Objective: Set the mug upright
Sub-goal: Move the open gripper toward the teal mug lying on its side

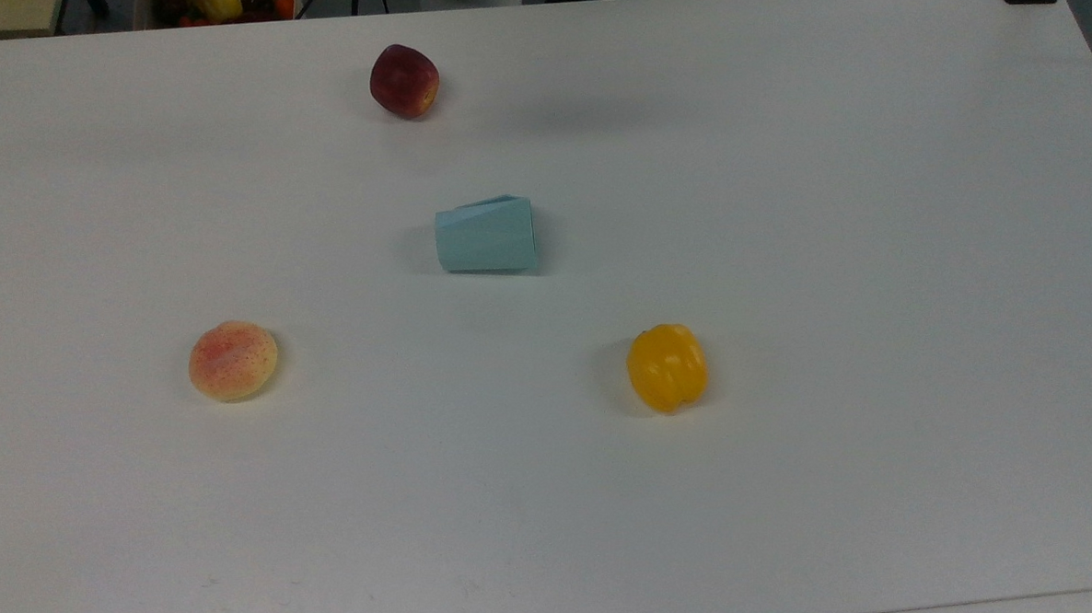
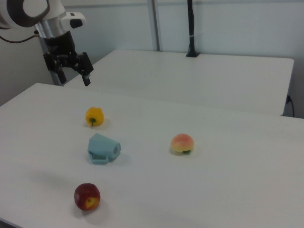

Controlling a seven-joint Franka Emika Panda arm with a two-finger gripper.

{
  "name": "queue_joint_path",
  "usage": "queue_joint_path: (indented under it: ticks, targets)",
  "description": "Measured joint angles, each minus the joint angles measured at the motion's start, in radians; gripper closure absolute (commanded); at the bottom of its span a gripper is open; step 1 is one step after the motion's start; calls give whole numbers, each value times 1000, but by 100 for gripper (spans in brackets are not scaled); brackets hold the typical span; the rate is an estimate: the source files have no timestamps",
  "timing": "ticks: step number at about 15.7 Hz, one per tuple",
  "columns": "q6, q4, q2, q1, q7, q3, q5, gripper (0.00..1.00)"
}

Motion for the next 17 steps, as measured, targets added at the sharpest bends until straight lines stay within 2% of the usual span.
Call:
queue_joint_path:
  ticks: [14,17]
  targets:
    - [0,0,0,-4,-5,-5,1,0]
    - [0,0,0,-4,-5,-12,29,0]
